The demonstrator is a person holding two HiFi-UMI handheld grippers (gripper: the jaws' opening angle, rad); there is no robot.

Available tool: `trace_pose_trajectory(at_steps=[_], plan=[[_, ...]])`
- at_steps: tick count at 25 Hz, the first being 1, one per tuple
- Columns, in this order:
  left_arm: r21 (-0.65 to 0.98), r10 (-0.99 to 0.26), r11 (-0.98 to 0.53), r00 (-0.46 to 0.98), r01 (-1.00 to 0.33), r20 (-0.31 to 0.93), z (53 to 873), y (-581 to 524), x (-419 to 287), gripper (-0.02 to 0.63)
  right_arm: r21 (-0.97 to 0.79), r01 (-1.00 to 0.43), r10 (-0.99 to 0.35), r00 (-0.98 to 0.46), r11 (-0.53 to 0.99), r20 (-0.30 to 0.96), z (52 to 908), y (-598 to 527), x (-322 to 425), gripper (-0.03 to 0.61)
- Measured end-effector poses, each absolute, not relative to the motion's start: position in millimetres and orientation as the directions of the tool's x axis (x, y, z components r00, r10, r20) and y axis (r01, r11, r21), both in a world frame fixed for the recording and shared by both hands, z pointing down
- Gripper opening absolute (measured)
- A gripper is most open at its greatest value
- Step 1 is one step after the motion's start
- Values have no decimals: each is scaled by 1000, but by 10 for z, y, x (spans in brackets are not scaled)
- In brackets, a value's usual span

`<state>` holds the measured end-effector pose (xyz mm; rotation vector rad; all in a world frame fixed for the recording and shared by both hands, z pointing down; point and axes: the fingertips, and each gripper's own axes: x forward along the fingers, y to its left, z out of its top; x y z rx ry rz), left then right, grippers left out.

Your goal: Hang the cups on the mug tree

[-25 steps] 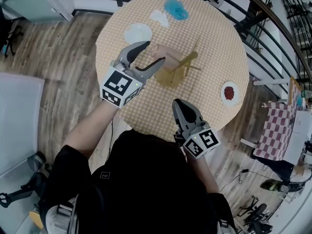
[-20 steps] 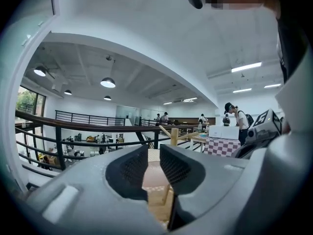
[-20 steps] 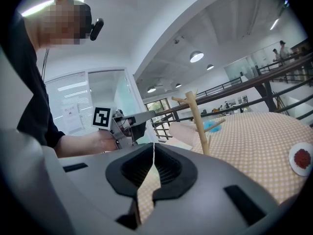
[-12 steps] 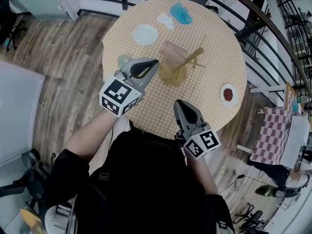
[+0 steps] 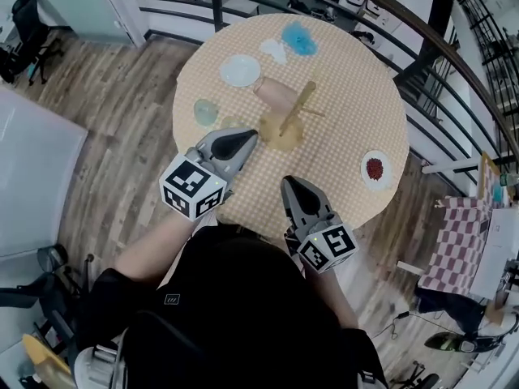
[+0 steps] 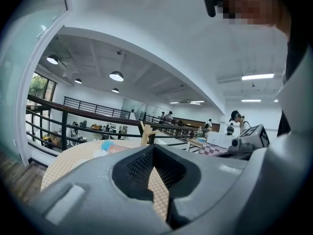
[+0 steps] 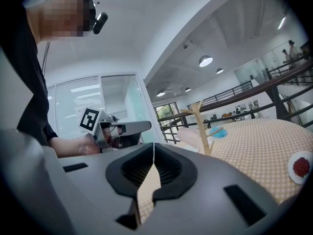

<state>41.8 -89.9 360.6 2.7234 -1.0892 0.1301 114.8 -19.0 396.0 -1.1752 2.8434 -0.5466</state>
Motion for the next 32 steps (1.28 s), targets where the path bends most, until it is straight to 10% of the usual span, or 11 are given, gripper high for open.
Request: trace_pose_trajectory(at_steps=[32], plan=[[238,-719,-642,680,-729,146,3669,-192,96,5,-314,-649,-660,-746,693,89,3861,26,1072,17]])
